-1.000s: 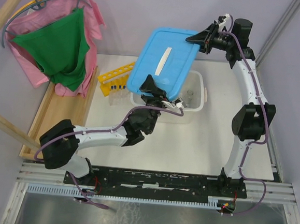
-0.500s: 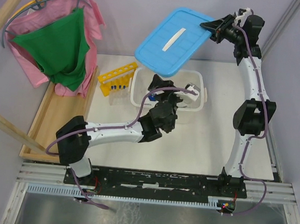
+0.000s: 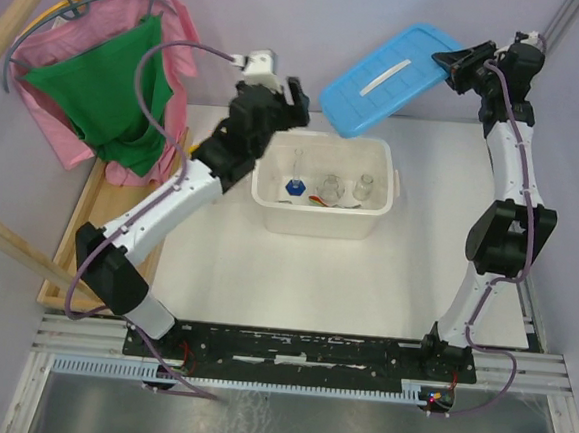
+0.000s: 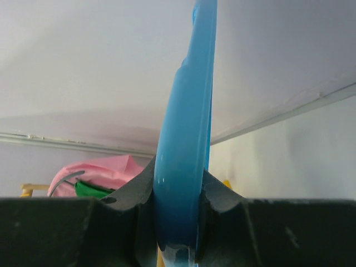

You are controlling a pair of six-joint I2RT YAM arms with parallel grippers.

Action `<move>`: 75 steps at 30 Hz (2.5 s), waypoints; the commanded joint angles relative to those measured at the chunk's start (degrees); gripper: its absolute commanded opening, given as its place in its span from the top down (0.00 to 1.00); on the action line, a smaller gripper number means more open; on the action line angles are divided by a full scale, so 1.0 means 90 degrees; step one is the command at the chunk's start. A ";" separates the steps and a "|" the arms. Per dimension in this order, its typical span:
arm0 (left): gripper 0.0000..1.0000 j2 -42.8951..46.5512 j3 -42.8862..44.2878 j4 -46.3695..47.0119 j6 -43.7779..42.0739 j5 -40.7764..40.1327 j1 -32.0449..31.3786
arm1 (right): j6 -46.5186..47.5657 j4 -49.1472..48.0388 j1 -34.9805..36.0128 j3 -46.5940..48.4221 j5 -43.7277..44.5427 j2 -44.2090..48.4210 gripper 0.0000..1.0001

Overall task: Organize the chemistry lab equipment
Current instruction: Pick up the storage box lid at the center of the board, then adjust the storage box lid on the storage box.

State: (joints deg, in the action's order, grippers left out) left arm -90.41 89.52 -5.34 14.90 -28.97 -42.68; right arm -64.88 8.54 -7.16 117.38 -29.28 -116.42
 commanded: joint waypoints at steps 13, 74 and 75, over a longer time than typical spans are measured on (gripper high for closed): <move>0.24 -0.1134 -0.1701 0.5996 0.8713 0.6397 0.2699 | -0.1732 -0.3319 -0.0187 -0.0723 0.0086 0.0890 0.99; 0.97 -0.0843 -0.0851 0.1838 0.5655 1.0435 0.4434 | 0.2811 0.1849 0.0810 -0.1255 0.2496 0.2255 0.53; 0.97 -0.0822 -0.0829 0.1585 0.5372 1.0399 0.4355 | 0.2828 0.1882 0.0851 -0.1242 0.2492 0.2239 0.53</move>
State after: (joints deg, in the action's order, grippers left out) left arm -100.66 82.74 23.53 77.95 62.39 -2.79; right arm -41.30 25.89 -1.06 106.04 -6.07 -95.79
